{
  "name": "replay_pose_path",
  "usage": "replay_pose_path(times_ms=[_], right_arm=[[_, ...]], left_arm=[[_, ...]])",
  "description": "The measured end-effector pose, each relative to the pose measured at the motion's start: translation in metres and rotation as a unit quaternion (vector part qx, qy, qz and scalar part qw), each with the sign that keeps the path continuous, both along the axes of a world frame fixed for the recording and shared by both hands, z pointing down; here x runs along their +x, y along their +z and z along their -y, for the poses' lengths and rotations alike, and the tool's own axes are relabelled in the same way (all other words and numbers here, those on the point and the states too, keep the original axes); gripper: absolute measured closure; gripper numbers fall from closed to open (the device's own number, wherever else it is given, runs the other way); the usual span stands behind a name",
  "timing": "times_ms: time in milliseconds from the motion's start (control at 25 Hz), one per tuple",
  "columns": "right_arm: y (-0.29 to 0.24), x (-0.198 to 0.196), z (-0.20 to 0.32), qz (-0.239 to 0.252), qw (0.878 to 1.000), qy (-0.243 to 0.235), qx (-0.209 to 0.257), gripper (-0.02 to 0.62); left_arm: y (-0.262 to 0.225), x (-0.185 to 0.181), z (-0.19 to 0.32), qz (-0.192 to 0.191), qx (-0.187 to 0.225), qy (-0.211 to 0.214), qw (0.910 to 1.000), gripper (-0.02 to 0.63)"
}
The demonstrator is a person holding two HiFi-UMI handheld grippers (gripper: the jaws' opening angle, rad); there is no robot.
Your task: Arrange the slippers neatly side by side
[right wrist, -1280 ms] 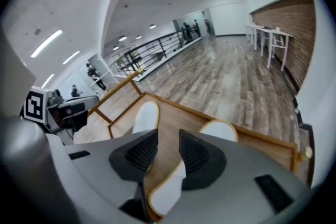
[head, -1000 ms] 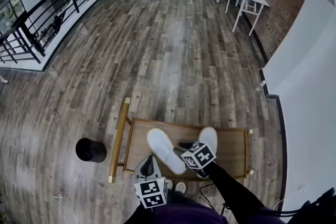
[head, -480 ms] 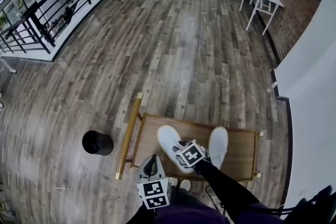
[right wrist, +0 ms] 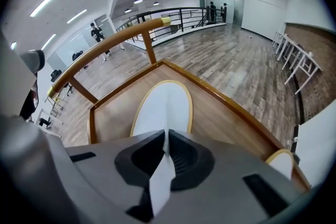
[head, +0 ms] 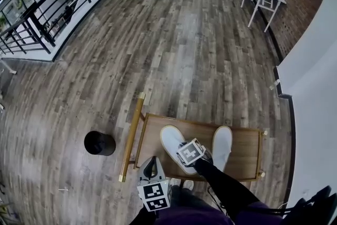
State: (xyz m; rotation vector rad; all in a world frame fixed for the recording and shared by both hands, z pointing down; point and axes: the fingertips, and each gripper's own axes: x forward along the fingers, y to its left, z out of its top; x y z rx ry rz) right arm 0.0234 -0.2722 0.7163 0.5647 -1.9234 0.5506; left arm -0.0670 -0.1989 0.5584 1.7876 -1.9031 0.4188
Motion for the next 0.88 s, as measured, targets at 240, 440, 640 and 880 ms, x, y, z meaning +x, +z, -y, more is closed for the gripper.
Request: replay_pose_path(times_ms=[240,440,640,880], right_arm=[[-0.025,0.015,0.009,0.082,0.983,0.152,-0.059,0.583],[-0.038,0.056,0.018,0.116,0.962,0.237,-0.070,0.583],[-0.038,0.096,0.018,0.129,0.952,0.267,-0.078,0.583],[-0.032,0.114,0.014,0.139,0.943,0.288,-0.096,0.583]], left_arm=[[-0.001,0.007,0.009,-0.005,0.008,0.014,0.9999,0.606],[-0.004,0.019,0.016,-0.013,0.014,0.024,0.9995,0.606],[-0.004,0.030,0.019,-0.016,0.017,0.038,0.9990,0.606],[-0.005,0.036,0.018,-0.015,0.015,0.048,0.9986,0.606]])
